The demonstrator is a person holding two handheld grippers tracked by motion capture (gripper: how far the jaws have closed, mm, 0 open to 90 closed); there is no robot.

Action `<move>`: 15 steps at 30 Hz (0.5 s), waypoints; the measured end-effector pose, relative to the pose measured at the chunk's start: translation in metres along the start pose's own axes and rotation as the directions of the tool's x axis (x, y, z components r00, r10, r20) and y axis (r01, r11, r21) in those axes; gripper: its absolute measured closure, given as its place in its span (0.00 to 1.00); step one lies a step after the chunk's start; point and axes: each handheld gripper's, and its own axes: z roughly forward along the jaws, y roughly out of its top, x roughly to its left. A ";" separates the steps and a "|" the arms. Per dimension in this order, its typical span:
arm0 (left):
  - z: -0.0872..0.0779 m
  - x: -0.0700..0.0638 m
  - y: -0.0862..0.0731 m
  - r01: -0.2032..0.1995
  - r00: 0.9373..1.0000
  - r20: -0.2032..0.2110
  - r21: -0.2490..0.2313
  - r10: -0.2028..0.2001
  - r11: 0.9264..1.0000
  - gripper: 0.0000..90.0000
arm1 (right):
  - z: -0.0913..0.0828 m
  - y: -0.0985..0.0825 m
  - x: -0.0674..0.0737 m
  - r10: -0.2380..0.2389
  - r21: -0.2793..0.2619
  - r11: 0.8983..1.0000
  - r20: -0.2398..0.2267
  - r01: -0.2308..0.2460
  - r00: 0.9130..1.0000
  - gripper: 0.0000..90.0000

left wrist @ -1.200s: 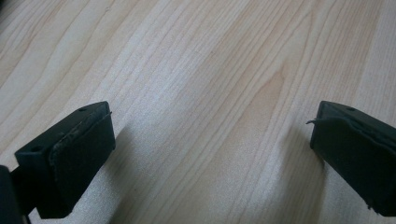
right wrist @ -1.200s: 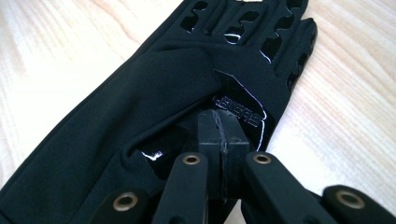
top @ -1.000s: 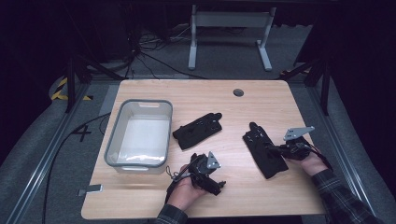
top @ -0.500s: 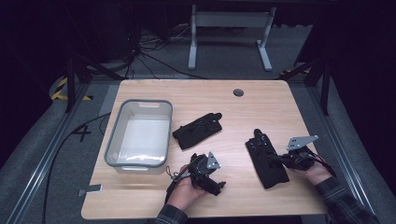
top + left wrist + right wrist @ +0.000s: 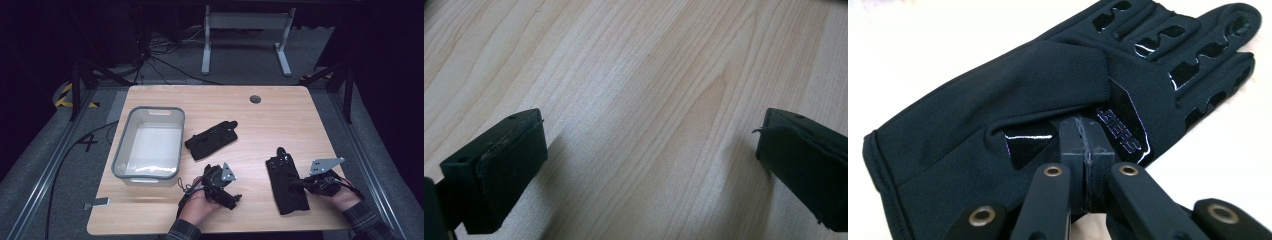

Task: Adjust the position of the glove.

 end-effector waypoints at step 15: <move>0.000 0.000 0.000 0.000 1.000 0.000 0.000 0.000 1.000 0.00 | -0.012 0.001 -0.006 0.026 -0.057 0.998 0.018 -0.025 0.999 0.99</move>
